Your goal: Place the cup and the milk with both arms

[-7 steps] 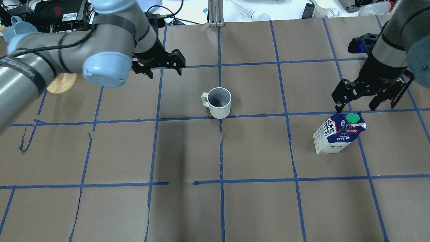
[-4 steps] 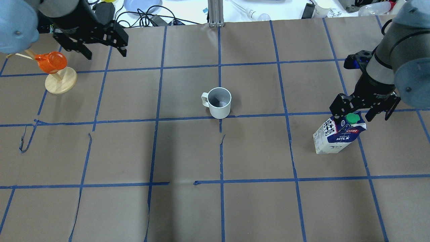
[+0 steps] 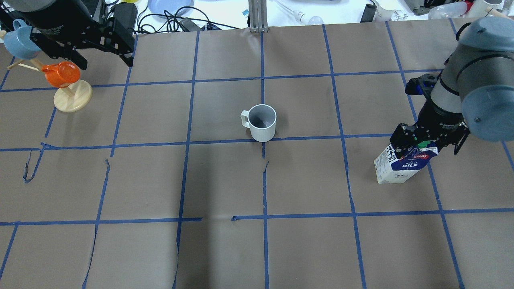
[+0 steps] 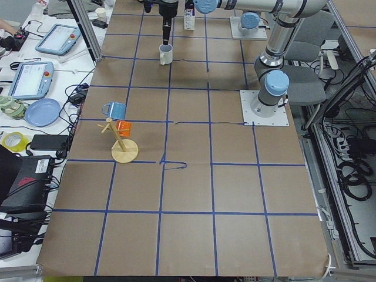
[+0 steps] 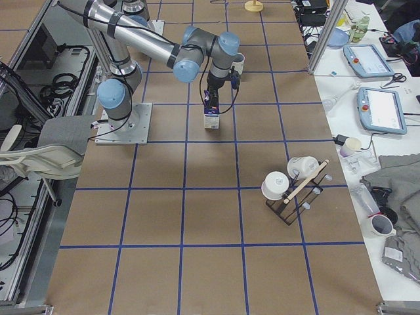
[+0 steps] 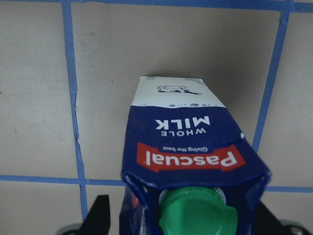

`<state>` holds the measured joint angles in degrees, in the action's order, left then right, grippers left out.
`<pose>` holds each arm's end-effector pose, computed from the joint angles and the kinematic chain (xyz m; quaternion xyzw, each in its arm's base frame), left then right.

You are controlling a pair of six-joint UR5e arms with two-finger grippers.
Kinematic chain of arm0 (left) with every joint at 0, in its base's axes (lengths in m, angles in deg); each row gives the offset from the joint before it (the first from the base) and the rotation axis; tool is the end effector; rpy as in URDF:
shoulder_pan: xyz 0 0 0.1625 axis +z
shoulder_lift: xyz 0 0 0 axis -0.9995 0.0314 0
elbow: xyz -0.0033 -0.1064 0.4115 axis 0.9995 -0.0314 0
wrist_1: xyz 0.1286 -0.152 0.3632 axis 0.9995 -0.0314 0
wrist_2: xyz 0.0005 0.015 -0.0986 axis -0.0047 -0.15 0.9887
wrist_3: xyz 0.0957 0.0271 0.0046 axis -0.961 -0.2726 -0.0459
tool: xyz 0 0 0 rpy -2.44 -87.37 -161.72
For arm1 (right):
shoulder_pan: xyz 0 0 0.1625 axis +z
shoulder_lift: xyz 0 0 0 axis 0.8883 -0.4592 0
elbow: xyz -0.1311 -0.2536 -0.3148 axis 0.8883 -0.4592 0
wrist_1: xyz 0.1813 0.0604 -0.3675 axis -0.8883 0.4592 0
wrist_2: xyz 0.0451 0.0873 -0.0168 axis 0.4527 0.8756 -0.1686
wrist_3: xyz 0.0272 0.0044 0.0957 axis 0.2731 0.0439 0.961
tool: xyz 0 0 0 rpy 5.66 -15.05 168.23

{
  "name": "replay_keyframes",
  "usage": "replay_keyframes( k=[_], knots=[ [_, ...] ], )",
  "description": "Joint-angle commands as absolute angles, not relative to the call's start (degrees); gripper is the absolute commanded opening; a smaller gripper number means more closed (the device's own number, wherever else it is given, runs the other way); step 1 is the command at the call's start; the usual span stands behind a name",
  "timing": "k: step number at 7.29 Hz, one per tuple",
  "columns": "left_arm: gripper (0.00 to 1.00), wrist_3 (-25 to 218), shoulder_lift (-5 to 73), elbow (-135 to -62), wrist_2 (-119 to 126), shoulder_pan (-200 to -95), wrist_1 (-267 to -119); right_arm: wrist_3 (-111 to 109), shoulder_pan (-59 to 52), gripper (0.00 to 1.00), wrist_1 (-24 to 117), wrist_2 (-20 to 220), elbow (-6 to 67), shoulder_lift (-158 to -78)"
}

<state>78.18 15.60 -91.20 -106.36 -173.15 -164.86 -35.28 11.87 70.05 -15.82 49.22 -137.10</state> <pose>-0.0905 -0.5196 0.5374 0.0109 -0.9980 0.0616 0.0081 0.0052 -0.4616 0.3185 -0.0236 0.9936 0.1105 0.0062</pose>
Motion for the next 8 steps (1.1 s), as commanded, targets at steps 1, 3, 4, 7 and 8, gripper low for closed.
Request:
replay_keyframes(
  k=[1,3,4,7,8],
  knots=[
    [1.00,77.6,15.1,-92.6,-106.5,-173.3,-164.8,-35.2,11.9,0.35,70.1,-16.4,49.0,-137.1],
    [1.00,78.4,15.6,-92.4,-106.0,-173.4,-164.6,-35.2,11.9,0.31,69.8,-17.3,47.6,-137.1],
    [1.00,78.4,15.6,-92.5,-105.9,-173.4,-164.6,-35.1,12.0,0.31,69.8,-17.2,46.8,-137.2],
    [1.00,78.5,15.6,-92.6,-105.9,-173.4,-164.6,-30.4,13.2,0.31,69.0,-13.8,39.6,-133.9],
    [1.00,78.4,15.6,-92.6,-106.5,-173.4,-164.7,-28.4,15.0,0.31,69.1,-12.6,36.0,-131.4]
  ],
)
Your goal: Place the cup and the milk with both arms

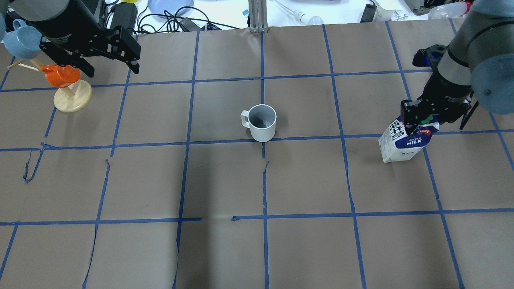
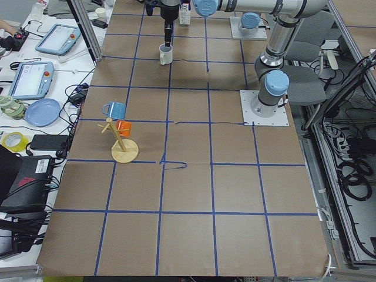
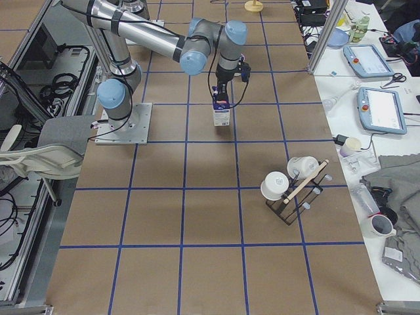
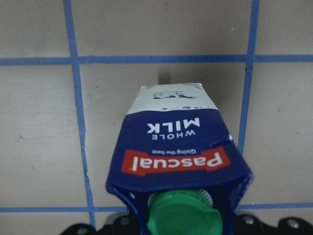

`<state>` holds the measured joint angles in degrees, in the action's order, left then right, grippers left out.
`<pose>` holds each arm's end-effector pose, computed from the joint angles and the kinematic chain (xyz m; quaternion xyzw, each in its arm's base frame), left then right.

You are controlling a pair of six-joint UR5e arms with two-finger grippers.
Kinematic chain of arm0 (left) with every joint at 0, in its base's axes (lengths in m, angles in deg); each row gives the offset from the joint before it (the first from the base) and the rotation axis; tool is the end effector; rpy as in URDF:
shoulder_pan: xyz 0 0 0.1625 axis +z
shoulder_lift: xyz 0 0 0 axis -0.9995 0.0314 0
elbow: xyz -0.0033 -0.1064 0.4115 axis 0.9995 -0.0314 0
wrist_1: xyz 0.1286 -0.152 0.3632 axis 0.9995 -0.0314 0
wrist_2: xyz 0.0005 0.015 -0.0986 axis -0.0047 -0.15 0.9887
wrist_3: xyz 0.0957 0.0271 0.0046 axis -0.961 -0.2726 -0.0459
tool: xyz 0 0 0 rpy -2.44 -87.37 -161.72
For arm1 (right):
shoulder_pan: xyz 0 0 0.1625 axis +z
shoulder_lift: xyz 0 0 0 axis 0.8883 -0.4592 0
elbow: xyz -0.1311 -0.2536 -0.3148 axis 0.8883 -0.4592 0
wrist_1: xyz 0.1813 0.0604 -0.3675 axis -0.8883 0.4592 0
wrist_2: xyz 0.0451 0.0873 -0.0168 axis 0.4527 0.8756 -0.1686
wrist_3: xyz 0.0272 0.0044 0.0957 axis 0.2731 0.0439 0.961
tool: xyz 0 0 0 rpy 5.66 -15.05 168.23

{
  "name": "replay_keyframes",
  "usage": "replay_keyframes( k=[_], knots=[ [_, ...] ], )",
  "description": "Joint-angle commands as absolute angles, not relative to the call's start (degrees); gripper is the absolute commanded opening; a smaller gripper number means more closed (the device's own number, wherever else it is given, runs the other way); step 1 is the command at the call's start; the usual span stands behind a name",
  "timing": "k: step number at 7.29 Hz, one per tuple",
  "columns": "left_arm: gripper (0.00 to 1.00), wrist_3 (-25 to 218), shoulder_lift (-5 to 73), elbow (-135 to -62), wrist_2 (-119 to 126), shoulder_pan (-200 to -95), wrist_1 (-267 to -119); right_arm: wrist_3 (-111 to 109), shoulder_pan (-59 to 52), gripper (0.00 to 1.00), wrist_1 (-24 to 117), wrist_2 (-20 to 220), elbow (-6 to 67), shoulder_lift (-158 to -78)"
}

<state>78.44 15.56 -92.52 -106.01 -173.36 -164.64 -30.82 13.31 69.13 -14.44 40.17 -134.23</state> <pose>-0.0931 -0.5181 0.5267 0.0113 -0.9985 0.0526 0.0120 0.0080 -0.5064 0.3650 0.0045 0.9980 0.0635 0.0012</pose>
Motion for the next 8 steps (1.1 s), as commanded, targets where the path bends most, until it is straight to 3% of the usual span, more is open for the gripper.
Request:
replay_keyframes(
  k=[1,3,8],
  knots=[
    [1.00,78.4,15.4,-92.6,-106.6,-173.4,-164.6,-25.0,18.0,0.31,69.3,-12.5,31.4,-127.7],
    [1.00,78.4,15.4,-92.6,-106.6,-173.4,-164.7,-17.1,25.7,0.31,69.1,-12.4,21.5,-119.5],
    [1.00,78.5,15.3,-92.6,-106.9,-173.4,-164.7,-4.3,37.8,0.31,69.4,-7.7,20.3,-116.4]
  ],
)
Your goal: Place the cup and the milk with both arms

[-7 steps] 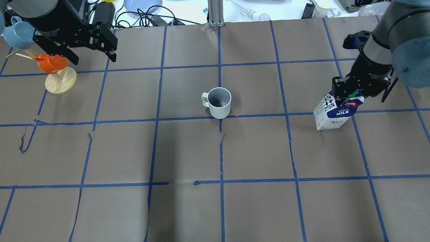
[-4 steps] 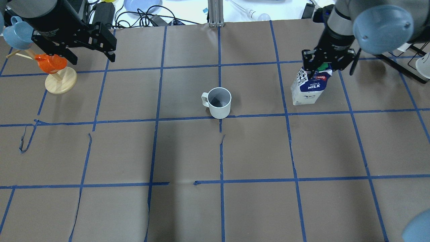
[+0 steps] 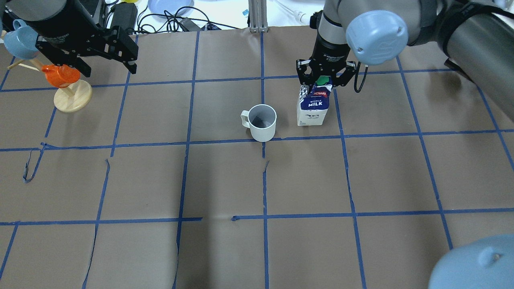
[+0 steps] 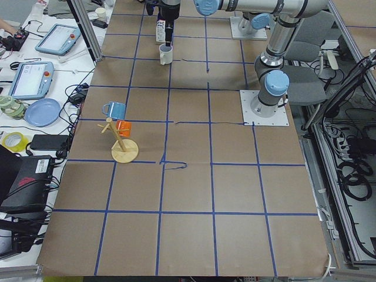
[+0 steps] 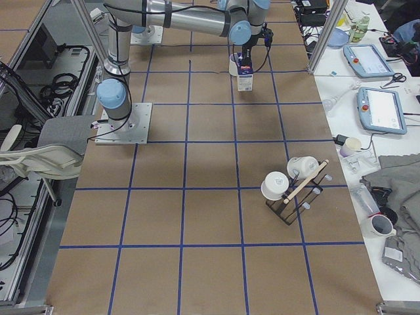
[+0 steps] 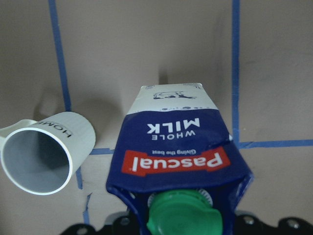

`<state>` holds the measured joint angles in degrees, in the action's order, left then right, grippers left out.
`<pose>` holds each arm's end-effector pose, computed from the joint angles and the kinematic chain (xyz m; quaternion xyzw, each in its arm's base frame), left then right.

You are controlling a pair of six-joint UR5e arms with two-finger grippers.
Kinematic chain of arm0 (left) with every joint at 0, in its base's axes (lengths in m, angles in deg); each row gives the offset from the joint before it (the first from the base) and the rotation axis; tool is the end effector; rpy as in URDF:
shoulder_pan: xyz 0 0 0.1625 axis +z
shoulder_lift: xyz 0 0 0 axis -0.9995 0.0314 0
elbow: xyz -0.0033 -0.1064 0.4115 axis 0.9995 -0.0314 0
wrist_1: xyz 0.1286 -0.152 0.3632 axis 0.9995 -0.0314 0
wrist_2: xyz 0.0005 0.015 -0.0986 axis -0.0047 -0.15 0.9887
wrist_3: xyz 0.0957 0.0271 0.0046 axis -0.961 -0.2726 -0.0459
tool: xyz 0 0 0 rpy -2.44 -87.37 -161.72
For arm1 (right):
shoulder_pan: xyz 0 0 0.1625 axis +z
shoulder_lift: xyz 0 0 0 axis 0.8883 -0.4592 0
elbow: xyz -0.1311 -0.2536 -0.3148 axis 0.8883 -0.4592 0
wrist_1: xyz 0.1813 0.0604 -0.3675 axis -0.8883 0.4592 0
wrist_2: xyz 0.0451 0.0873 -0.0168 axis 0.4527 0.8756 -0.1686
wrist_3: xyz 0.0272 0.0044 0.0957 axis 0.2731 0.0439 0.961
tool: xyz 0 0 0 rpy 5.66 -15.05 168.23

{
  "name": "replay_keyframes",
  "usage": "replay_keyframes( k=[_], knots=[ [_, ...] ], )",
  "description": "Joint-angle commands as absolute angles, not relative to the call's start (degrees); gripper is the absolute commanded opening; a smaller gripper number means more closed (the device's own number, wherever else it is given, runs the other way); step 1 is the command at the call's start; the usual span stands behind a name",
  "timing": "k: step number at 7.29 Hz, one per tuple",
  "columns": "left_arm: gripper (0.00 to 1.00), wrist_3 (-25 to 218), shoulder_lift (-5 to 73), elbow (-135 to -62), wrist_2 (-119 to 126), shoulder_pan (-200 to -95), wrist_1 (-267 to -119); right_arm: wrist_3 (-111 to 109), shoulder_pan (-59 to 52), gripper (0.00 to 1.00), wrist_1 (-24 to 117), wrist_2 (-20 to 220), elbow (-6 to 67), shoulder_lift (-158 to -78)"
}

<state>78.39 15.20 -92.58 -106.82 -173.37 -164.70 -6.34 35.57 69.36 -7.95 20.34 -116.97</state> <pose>-0.0920 -0.5155 0.5292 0.0111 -0.9985 0.0542 0.0048 0.2297 -0.5972 0.3597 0.0263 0.9980 0.0442 0.0358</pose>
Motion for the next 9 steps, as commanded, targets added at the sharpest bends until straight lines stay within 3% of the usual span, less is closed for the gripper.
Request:
replay_keyframes(
  k=[1,7,8,9],
  knots=[
    [1.00,77.9,15.2,-92.4,-106.9,-173.4,-164.8,-4.2,37.8,0.31,69.5,-7.6,20.4,-116.1],
    [1.00,78.1,15.2,-92.4,-106.9,-173.4,-164.6,-2.4,38.1,0.35,70.0,-5.8,21.7,-115.3],
    [1.00,78.1,15.2,-92.5,-106.9,-173.4,-164.7,-2.4,38.2,0.38,70.0,-5.8,22.2,-115.3],
    [1.00,78.2,15.2,-92.5,-106.9,-173.4,-164.6,-2.5,38.2,0.53,70.2,-5.8,22.6,-115.3]
  ],
)
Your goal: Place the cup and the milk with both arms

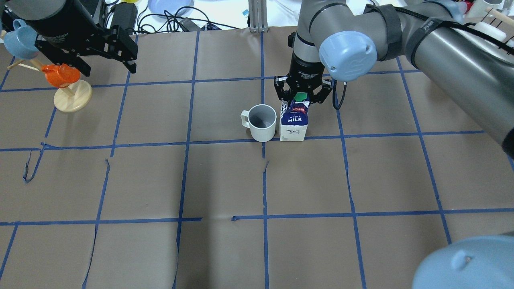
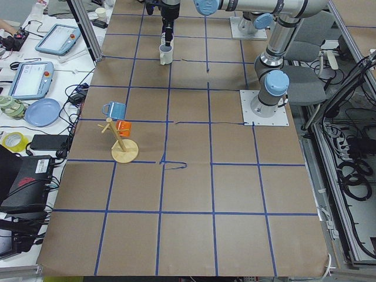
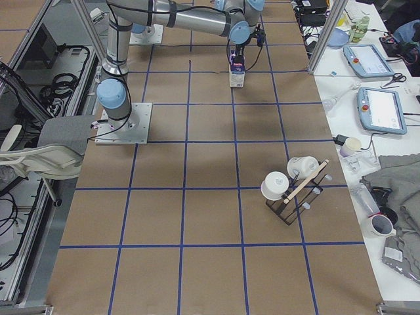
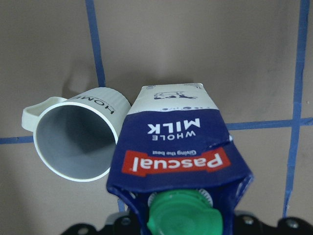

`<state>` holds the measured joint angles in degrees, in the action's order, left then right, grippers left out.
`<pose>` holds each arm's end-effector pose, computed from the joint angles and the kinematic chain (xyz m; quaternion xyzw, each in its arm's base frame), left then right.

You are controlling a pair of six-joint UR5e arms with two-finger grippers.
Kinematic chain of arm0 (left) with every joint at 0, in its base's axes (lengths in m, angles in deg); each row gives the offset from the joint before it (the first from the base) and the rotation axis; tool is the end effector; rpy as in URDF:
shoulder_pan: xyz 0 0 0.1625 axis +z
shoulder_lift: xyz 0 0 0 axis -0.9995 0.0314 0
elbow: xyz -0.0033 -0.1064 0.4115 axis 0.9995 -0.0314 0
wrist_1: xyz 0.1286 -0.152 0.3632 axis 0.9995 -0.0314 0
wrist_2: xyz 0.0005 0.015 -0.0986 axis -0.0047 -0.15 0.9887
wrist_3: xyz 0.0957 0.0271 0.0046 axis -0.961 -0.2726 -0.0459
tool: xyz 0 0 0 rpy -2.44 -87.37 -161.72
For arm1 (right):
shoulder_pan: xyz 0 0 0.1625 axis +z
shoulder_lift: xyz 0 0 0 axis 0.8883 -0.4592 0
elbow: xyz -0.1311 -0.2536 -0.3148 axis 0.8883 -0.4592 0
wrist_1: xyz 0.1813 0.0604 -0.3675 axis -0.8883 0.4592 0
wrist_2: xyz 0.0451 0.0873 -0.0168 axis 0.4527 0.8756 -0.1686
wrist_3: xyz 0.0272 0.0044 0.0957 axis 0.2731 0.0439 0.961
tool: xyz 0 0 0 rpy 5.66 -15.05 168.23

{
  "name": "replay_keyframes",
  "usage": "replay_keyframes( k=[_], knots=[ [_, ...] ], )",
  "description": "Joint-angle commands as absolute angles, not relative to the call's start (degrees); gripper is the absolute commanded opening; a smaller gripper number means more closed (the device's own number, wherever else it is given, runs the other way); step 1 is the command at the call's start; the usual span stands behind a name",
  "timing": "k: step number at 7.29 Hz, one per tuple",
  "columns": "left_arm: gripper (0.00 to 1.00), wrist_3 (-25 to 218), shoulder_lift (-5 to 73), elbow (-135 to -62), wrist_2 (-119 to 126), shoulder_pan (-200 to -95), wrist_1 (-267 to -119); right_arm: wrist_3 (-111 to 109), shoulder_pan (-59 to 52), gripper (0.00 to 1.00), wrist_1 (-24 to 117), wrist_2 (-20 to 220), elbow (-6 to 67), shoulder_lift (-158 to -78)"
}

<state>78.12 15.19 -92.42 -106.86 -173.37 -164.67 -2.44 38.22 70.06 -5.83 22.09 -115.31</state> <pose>-0.0919 -0.5157 0.5307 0.0088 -0.9984 0.0559 0.0042 0.2607 -0.5854 0.3288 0.0393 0.9955 0.0732 0.0459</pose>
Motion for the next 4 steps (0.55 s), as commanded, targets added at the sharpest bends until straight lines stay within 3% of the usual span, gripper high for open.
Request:
replay_keyframes(
  k=[1,2,4],
  knots=[
    [1.00,78.2,15.2,-92.5,-106.9,-173.4,-164.6,-2.5,38.2,0.73,70.6,-6.1,22.6,-115.3],
    [1.00,78.2,15.2,-92.5,-106.9,-173.4,-164.7,-2.6,38.1,0.83,70.6,-6.5,22.4,-115.3],
    [1.00,78.3,15.1,-92.6,-106.8,-173.4,-164.7,-2.4,37.7,0.92,69.7,-8.5,19.0,-118.8]
  ],
)
